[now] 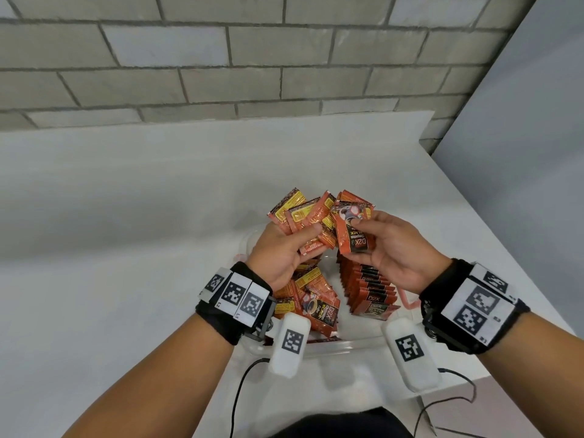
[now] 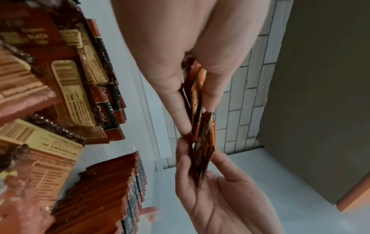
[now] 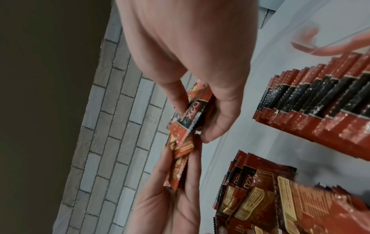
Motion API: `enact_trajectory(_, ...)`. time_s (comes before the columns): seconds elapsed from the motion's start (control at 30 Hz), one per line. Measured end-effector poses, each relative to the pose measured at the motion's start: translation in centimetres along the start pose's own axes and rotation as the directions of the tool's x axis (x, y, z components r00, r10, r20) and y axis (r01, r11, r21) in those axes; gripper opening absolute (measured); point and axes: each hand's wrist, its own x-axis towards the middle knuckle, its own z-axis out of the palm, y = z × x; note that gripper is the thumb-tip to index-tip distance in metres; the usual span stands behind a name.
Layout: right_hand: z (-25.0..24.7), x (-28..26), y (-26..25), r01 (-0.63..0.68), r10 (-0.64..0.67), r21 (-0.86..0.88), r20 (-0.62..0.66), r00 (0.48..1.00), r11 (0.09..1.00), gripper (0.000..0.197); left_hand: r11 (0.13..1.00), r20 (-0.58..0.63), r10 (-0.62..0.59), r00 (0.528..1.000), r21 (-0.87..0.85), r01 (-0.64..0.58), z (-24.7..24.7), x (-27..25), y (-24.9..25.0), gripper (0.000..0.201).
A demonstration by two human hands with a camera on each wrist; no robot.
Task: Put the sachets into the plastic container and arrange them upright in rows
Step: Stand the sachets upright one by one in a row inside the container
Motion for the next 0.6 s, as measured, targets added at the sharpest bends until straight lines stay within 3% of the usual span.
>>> enact_trajectory(0.17,0.1,0.0,-0.5,0.064,-0.066,-0.037,-0.044,0.997,0.997,0.025,0.987,-0.107,-0.033,0.994,-0.158,0.015,-0.2,0.3,0.7,0.014)
enact_trajectory(0.37,0.4,-0.2,-0.5,0.032,-0.025,-0.176,0.040,0.999,0.984,0.029,0.997,-0.112,0.025,0.993,0.081,-0.016,-0.7,-0.1,0.9,0.014)
enact_trajectory(0.6,1.3,-0.2,-0.3,-0.020,0.054,-0.241,0.136,0.989,0.970,0.026,0.960,-0.155,0.065,0.986,0.279,-0.020,-1.0,-0.2,0.8,0.031)
